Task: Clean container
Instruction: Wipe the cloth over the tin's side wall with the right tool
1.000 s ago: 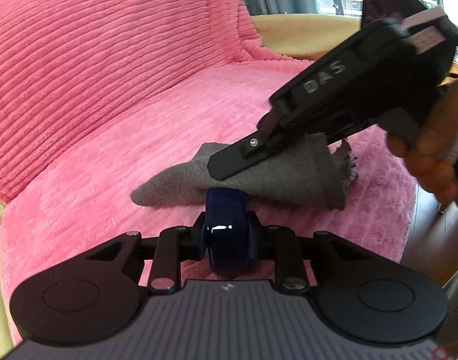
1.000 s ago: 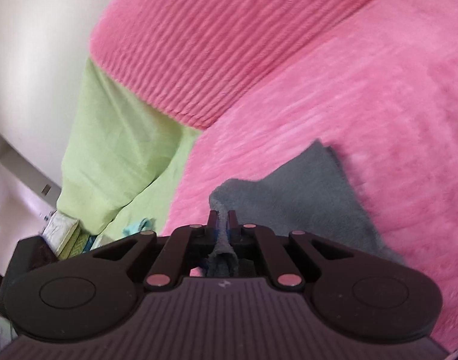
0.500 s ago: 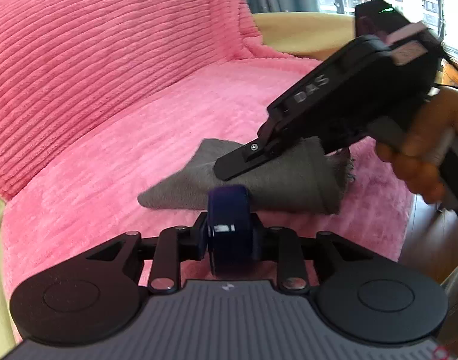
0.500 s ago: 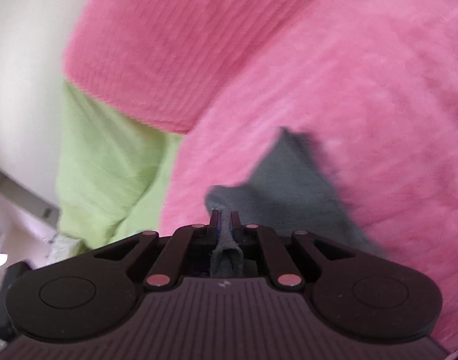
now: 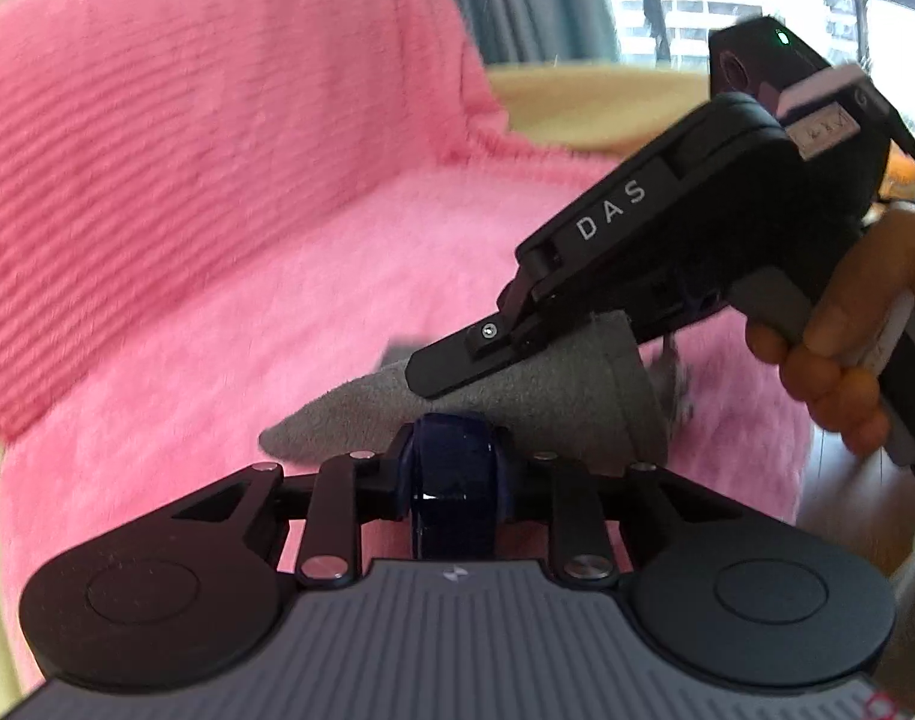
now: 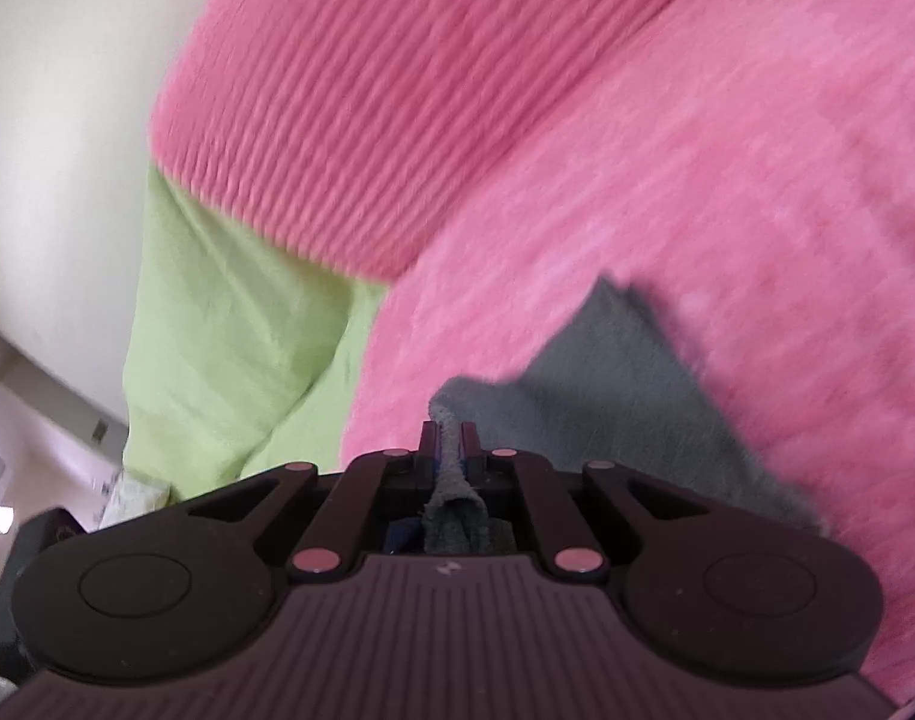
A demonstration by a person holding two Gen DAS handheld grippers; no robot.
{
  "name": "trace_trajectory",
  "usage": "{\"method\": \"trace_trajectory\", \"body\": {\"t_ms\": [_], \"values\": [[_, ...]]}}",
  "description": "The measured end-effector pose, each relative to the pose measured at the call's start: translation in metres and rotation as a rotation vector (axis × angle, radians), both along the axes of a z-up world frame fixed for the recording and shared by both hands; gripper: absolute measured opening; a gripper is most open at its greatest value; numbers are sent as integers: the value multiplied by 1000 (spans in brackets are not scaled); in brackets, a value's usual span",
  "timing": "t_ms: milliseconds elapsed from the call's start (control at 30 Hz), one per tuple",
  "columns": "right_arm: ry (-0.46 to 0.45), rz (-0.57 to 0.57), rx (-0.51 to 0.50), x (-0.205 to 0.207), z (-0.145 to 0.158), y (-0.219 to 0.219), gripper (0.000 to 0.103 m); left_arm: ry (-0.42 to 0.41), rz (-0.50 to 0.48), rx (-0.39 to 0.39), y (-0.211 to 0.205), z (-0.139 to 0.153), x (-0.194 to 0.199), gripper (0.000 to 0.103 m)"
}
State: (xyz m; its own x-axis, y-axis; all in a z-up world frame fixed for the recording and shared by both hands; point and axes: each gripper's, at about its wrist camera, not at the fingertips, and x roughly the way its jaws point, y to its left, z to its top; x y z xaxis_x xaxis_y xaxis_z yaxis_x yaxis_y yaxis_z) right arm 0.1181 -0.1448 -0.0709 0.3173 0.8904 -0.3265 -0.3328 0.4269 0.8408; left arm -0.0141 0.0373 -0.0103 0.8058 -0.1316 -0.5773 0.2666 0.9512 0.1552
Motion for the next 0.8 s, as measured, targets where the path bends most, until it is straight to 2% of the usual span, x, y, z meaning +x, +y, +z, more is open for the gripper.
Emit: {"method": "trace_trajectory", "body": {"t_ms": [100,233,267,400,500,567,800], "values": [[-53,-80,31,3,10,-19,5,-76,-13,-78,0,5,14,29],[-83,-103,1,5,11,-29,5,-45,-6,-123,-1,-9,26,29],[-86,-91,-7,4,10,-27,5,-23,-3,-117,0,-13,25,29],[-125,12,-46,-4,15,-9,5,35,16,-5,-6,-25,17,29],[-189,95,-129,-18,23,8,5,88,44,-38,3,-25,17,31],[-221,120,-164,-23,26,13,4,97,48,-23,1,-26,17,31],[-128,49,-123,-7,12,4,2,108,53,4,-5,-26,23,29]]}}
